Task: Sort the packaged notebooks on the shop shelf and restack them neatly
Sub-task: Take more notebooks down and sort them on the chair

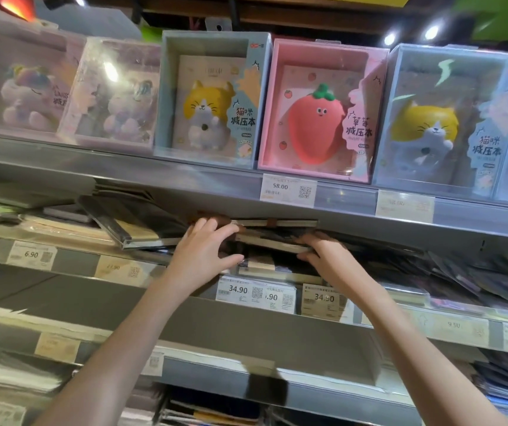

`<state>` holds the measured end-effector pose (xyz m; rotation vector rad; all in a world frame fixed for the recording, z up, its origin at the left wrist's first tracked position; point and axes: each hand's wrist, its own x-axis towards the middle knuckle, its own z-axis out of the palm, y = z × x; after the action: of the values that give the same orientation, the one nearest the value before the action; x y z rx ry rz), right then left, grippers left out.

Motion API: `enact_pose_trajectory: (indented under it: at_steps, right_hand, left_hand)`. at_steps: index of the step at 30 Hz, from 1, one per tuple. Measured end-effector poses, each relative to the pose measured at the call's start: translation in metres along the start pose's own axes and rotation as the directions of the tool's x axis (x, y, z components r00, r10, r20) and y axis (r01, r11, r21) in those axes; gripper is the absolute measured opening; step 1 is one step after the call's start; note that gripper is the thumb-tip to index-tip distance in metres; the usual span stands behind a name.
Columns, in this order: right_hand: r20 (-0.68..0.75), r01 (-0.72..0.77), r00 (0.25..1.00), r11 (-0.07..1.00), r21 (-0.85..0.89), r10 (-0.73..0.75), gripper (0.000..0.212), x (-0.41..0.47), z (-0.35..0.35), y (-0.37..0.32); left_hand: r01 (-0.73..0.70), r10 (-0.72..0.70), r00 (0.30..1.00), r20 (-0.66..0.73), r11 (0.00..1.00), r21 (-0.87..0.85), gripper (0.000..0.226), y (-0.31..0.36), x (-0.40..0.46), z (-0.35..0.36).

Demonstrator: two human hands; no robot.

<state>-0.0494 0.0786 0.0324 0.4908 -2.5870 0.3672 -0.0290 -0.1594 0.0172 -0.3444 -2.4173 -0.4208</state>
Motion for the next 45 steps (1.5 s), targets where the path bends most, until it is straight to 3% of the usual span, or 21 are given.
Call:
enact_pose_trajectory:
  at_steps: [3,9,16,19,21,24,28,32,36,39,43,45]
  right_hand:
    - [-0.034,-0.009,0.999,1.000,-0.009,0.008,0.035,-0.013,0.004,-0.006]
    - [-0.093,-0.008,0.996,1.000,0.022,0.010,0.034,-0.028,0.008,-0.023]
    - [-0.124,-0.068,0.989,0.994,0.081,0.078,0.031,-0.043,0.007,-0.033]
    - [-0.155,-0.061,0.984,0.986,0.156,0.086,0.027,-0.047,0.003,-0.031]
    - [-0.126,-0.094,0.985,0.980,0.174,0.116,0.036,-0.044,0.000,-0.030]
    - [-0.059,-0.121,0.989,0.980,0.155,0.132,0.053,-0.037,0.000,-0.026]
    - [-0.035,-0.097,0.993,0.949,0.299,0.112,0.069,-0.030,0.000,-0.019]
    - [-0.019,-0.101,0.993,0.907,0.408,0.119,0.036,-0.020,-0.004,-0.010]
    - [-0.004,-0.108,0.993,0.915,0.388,0.119,0.040,0.002,0.002,0.013]
    - [0.028,-0.116,0.993,0.963,0.245,0.113,0.051,0.029,0.008,0.024]
    - [0.089,-0.068,0.994,0.995,0.069,0.062,0.064,0.064,0.011,0.029]
    - [0.142,-0.096,0.987,0.989,0.116,0.079,0.065,0.073,0.015,0.031]
  left_hand:
    - [-0.033,0.042,0.997,-0.068,0.991,0.128,0.046,-0.020,0.000,-0.011]
    - [0.051,-0.048,0.999,-0.017,0.948,0.313,0.042,-0.055,-0.008,-0.027]
    - [0.067,-0.035,0.995,-0.091,0.926,0.373,0.035,-0.062,-0.013,-0.026]
    - [0.094,-0.052,0.991,-0.126,0.930,0.355,0.033,-0.068,-0.014,-0.027]
    - [0.064,-0.024,0.992,-0.127,0.944,0.323,0.032,-0.064,-0.014,-0.026]
    - [-0.020,0.029,0.993,-0.114,0.997,0.078,0.032,-0.048,-0.014,-0.021]
    - [-0.018,0.010,0.999,-0.048,0.985,-0.170,0.038,-0.024,-0.006,-0.006]
    - [0.052,-0.026,0.996,0.091,0.955,-0.293,0.056,0.006,0.009,0.003]
    - [0.016,0.012,0.989,0.148,0.983,-0.182,0.060,0.029,0.011,0.023]
    - [0.019,-0.013,0.992,0.122,0.999,-0.049,0.064,0.033,0.006,0.036]
    - [0.080,-0.070,0.990,0.119,0.994,-0.076,0.070,0.034,0.009,0.037]
    - [0.073,-0.064,0.991,0.121,0.995,-0.068,0.068,0.034,0.008,0.037]
